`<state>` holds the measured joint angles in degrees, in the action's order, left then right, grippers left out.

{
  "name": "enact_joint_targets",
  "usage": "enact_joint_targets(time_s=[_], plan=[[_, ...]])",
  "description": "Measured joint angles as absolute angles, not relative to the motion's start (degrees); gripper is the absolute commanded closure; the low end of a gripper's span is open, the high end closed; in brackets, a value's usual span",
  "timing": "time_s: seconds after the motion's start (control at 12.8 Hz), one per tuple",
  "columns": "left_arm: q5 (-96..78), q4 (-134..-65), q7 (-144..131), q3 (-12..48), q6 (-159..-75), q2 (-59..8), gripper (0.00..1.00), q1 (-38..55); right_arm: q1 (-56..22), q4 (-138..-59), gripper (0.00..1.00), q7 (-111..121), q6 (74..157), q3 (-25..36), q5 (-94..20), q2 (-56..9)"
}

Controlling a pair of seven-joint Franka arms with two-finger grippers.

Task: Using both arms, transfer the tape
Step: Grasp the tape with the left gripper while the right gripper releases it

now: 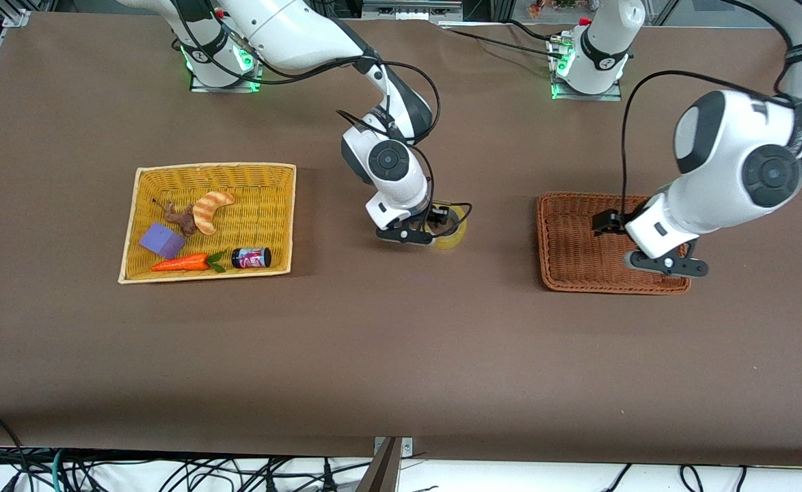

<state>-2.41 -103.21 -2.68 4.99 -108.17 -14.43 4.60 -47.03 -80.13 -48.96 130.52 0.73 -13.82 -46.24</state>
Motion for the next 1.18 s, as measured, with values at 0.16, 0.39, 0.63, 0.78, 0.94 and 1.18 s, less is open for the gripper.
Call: enact_joint_targets(time_s=[0.16,0.39,0.63,0.78,0.94,1.18], plan=[[-2.41,-106.05,-9.39,8.34,-110.85,-14.53,0.0,4.58,-46.84,-79.41,0.0,-46.29,121.75,5.16,-13.7,-41.83],[-2.41,-110.25,-19.76,15.29,-117.91,-15.63,0.0,4.63,-46.35,-79.34,0.0,-32.19,109.62,16.57,-13.69,-35.16],[-2.41,-112.91,-29.58,21.9,-125.87,-18.83,0.0,4.69,-45.49,-79.45,0.0,-17.93,103.32,29.05,-13.85,-31.07],[-2.4,-113.43,-35.69,25.69,-130.47,-21.41,0.0,5.04,-42.9,-79.45,0.0,-14.93,102.47,31.87,-13.8,-28.24],[0.59,-113.85,-41.34,28.02,-135.15,-24.38,0.0,6.25,-36.67,-79.46,0.0,-12.5,99.86,31.06,-13.79,-24.15],[10.8,-114.01,-51.22,28.41,-139.83,-29.79,0.0,8.54,-22.67,-79.66,0.0,-3.46,95.38,23.3,-13.36,-17.87]])
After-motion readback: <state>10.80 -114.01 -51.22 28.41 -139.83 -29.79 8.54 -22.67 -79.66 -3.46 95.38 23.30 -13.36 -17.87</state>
